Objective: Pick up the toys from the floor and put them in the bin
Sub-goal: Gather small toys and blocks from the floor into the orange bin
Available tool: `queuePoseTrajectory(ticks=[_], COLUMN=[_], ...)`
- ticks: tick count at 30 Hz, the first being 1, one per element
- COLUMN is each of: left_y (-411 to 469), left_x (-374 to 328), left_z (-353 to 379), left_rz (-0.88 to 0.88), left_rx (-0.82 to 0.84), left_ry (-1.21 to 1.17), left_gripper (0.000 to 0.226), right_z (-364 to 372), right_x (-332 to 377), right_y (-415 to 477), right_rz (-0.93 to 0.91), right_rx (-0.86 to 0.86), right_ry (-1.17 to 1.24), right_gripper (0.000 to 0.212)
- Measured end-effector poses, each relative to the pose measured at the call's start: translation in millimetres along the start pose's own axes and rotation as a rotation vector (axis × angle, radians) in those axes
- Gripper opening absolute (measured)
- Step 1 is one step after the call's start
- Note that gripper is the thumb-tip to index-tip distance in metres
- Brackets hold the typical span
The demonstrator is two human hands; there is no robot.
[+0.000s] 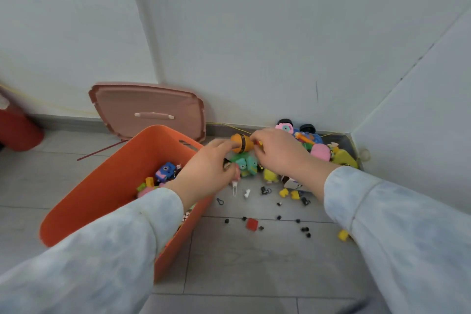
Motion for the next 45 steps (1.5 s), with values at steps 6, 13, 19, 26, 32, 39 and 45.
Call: queuePoseTrajectory(ticks=[6,13,19,26,32,39,45], left_y=[-22,-53,-70,-85,-106,-117,-101], left_x=[-17,-11,2,13,41,41,5], left_z=[75,162,223,254,259,278,293], left_rz=[0.02,-0.159,-0.307,-0.393,-0.473,-0.497,-0.34], left_rx=[0.178,0.284,0.34,0.349,0.287,0.345,0.365], left_ry=[0.099,0.197,0.2,0.254,0.319,0.304,0.064], left_gripper=[0.066,0.075,0.076,0.073,0.082,0.082,0.081], right_z=[18,73,128,158,174,203,200], right_x=[-61,-144,-196,-246,-278,-239,-207], right_y=[-56,-138,-209,-258,-277,-266,-245], right_rz=[-0.016,0.199,0.306,0.582,0.834,0.688,0.42], right_rx=[-0.005,0.08,0.23,0.249,0.127,0.158,0.17], right_ry=[-0.07,-0.063,-0.213,-0.24,-0.078,-0.02,0.066], right_gripper=[0.058,0.066,0.07,0.084,0.091,0.07,0.064])
Point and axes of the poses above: each hand's wrist, its own y-axis towards the middle knuckle, its own z-axis out of the palm, x = y × z, the point moved 4 cm from there along y, towards the middle knuckle, and after that the axes turned 10 degrees about -x, right-handed, at the moved point
